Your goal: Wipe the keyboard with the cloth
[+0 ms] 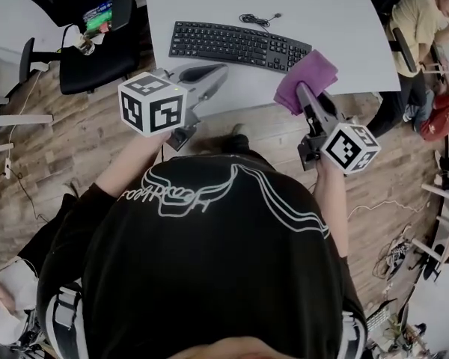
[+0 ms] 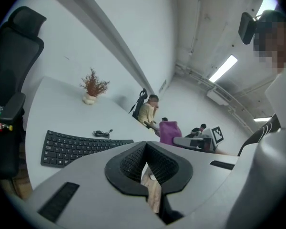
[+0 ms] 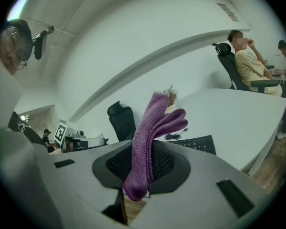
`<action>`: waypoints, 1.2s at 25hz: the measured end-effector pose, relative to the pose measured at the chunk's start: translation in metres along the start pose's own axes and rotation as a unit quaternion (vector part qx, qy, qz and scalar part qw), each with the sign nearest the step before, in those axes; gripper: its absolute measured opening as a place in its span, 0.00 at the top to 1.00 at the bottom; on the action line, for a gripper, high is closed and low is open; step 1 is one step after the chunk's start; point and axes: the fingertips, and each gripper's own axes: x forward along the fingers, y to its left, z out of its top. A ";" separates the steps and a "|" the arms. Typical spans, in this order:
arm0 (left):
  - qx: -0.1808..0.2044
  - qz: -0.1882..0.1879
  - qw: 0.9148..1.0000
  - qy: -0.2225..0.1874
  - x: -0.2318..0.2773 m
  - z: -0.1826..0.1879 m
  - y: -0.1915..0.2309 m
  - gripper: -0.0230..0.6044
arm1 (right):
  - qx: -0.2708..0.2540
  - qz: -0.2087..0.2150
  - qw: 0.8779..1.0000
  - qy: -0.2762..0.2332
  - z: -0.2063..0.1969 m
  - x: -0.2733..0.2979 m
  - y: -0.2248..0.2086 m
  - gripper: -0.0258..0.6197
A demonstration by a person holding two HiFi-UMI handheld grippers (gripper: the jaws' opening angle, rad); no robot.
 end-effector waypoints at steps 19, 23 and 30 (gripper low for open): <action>0.023 0.042 0.999 -0.026 -0.052 -0.067 -0.139 0.96 | -0.051 0.141 0.988 0.023 -0.061 -0.108 0.096 0.87; 0.031 0.037 0.998 -0.027 -0.049 -0.088 -0.179 0.96 | -0.064 0.131 0.989 0.030 -0.084 -0.151 0.091 0.87; 0.056 0.029 0.997 -0.038 -0.049 -0.095 -0.231 0.96 | -0.096 0.127 0.987 0.019 -0.089 -0.197 0.102 0.87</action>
